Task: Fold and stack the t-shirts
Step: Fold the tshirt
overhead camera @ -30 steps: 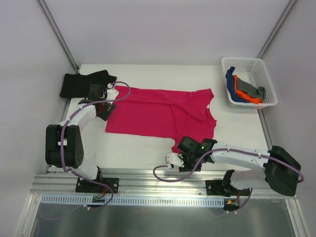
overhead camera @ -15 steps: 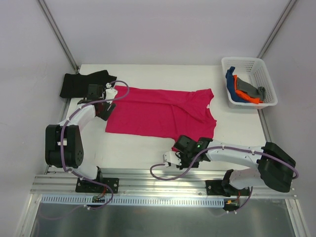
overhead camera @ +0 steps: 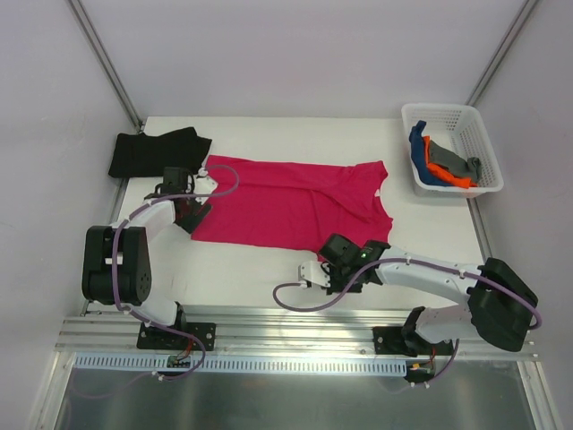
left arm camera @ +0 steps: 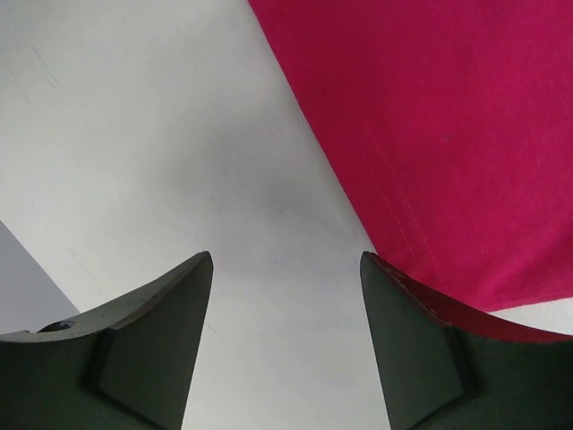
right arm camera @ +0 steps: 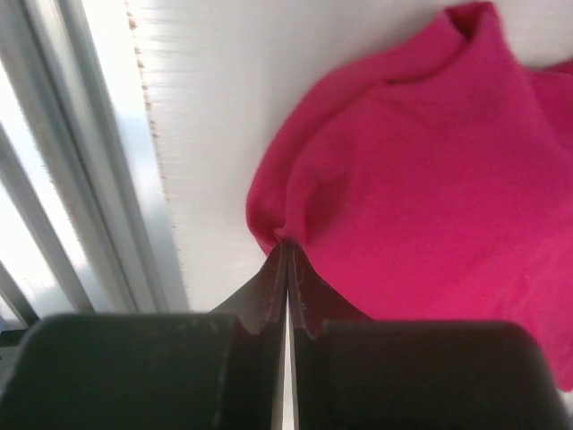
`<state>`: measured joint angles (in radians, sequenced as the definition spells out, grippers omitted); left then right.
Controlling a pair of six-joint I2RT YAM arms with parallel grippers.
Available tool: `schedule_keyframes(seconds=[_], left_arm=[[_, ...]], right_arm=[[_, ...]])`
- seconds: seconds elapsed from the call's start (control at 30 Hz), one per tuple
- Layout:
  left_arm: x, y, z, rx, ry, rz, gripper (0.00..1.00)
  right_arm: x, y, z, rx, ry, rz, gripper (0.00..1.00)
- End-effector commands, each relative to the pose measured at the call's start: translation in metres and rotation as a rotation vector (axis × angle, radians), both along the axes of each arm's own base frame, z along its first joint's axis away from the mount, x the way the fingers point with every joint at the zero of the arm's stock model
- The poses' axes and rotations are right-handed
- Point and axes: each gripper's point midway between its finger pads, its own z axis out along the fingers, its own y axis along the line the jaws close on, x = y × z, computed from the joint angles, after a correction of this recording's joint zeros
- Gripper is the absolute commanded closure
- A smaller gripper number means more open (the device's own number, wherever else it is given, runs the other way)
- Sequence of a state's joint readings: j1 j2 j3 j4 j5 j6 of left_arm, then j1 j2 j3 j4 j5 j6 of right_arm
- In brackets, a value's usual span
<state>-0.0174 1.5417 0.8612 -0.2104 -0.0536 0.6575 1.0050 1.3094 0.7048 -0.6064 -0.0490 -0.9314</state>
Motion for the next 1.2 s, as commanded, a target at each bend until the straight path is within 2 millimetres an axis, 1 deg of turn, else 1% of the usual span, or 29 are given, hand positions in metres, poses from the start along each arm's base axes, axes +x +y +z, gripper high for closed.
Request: schedule_keyframes(seconds=[0.0, 0.1, 0.2, 0.23, 0.27, 0.33, 0.37, 0.43, 0.47, 0.5, 0.57, 0.6, 0.63, 0.67, 0.7, 0.73, 0.77, 0.8, 0.83, 0.87, 0.9, 0.93, 0.97, 1.0, 1.03, 1.1, 1.17], left_arm=[[0.005, 0.003, 0.01, 0.05, -0.059, -0.122, 0.33], [0.005, 0.003, 0.013, 0.072, -0.071, -0.17, 0.33], [0.006, 0.002, 0.012, 0.089, -0.067, -0.208, 0.33], [0.007, 0.003, 0.01, 0.097, -0.061, -0.223, 0.36], [0.005, 0.01, 0.008, 0.1, -0.054, -0.208, 0.39], [0.006, 0.013, 0.005, 0.105, -0.044, -0.212, 0.43], [0.005, 0.014, 0.004, 0.107, -0.039, -0.214, 0.47], [0.006, 0.014, 0.003, 0.106, -0.036, -0.212, 0.47], [0.006, 0.011, 0.002, 0.087, -0.037, -0.22, 0.48], [0.004, 0.01, 0.001, 0.08, -0.029, -0.218, 0.51], [0.0, 0.007, 0.001, 0.036, -0.015, -0.176, 0.51], [0.005, 0.007, 0.01, 0.011, -0.024, -0.15, 0.51], [-0.01, -0.002, 0.004, -0.066, 0.05, -0.117, 0.51], [-0.012, -0.007, 0.007, -0.107, 0.068, -0.101, 0.51], [-0.009, -0.013, 0.018, -0.154, 0.07, -0.084, 0.49], [-0.023, -0.022, 0.019, -0.222, 0.125, -0.04, 0.48], [-0.026, -0.033, 0.023, -0.287, 0.137, -0.035, 0.47], [-0.027, -0.039, 0.033, -0.326, 0.129, -0.016, 0.46], [-0.03, -0.045, 0.036, -0.37, 0.142, 0.022, 0.45], [-0.04, -0.053, 0.038, -0.421, 0.174, 0.035, 0.44], [-0.042, -0.057, 0.043, -0.457, 0.18, 0.077, 0.44], [-0.046, -0.06, 0.044, -0.48, 0.197, 0.094, 0.46], [-0.056, -0.066, 0.045, -0.516, 0.24, 0.112, 0.47], [-0.06, -0.074, 0.048, -0.573, 0.265, 0.117, 0.48], [-0.066, -0.081, 0.049, -0.624, 0.298, 0.158, 0.53], [-0.078, -0.091, 0.048, -0.706, 0.369, 0.196, 0.58], [-0.083, -0.095, 0.047, -0.745, 0.405, 0.243, 0.59]], right_arm=[[0.023, 0.007, 0.025, 0.042, -0.082, -0.001, 0.99], [0.032, 0.007, 0.03, 0.057, -0.098, -0.029, 0.99], [0.037, 0.006, 0.032, 0.068, -0.114, -0.035, 0.99], [0.037, 0.005, 0.032, 0.068, -0.115, -0.039, 0.99], [0.038, 0.005, 0.033, 0.072, -0.118, -0.043, 1.0], [0.039, 0.003, 0.033, 0.068, -0.12, -0.047, 0.99], [0.041, 0.004, 0.035, 0.075, -0.124, -0.05, 0.99], [0.041, 0.003, 0.035, 0.075, -0.126, -0.057, 0.99], [0.043, 0.002, 0.035, 0.078, -0.127, -0.064, 0.99], [0.043, 0.002, 0.035, 0.078, -0.128, -0.063, 0.99], [0.044, 0.002, 0.035, 0.08, -0.129, -0.063, 0.99], [0.045, 0.002, 0.035, 0.082, -0.132, -0.064, 0.99], [0.045, 0.002, 0.036, 0.083, -0.133, -0.066, 0.99], [0.047, 0.002, 0.035, 0.082, -0.134, -0.071, 0.99], [0.046, 0.002, 0.035, 0.083, -0.132, -0.072, 0.99], [0.046, 0.001, 0.035, 0.082, -0.134, -0.072, 0.99], [0.047, 0.001, 0.034, 0.082, -0.134, -0.073, 0.99], [0.047, 0.001, 0.034, 0.083, -0.133, -0.072, 0.99], [0.047, 0.001, 0.034, 0.084, -0.134, -0.072, 0.99], [0.048, 0.002, 0.034, 0.087, -0.137, -0.072, 0.99], [0.047, 0.002, 0.034, 0.088, -0.136, -0.07, 0.99], [0.047, 0.001, 0.034, 0.088, -0.139, -0.072, 0.99], [0.047, 0.001, 0.033, 0.091, -0.138, -0.073, 0.99], [0.047, 0.001, 0.034, 0.091, -0.137, -0.074, 0.99], [0.047, 0.0, 0.033, 0.09, -0.136, -0.074, 0.99], [0.046, 0.0, 0.034, 0.094, -0.137, -0.074, 0.99], [0.045, -0.001, 0.033, 0.093, -0.135, -0.075, 0.99]])
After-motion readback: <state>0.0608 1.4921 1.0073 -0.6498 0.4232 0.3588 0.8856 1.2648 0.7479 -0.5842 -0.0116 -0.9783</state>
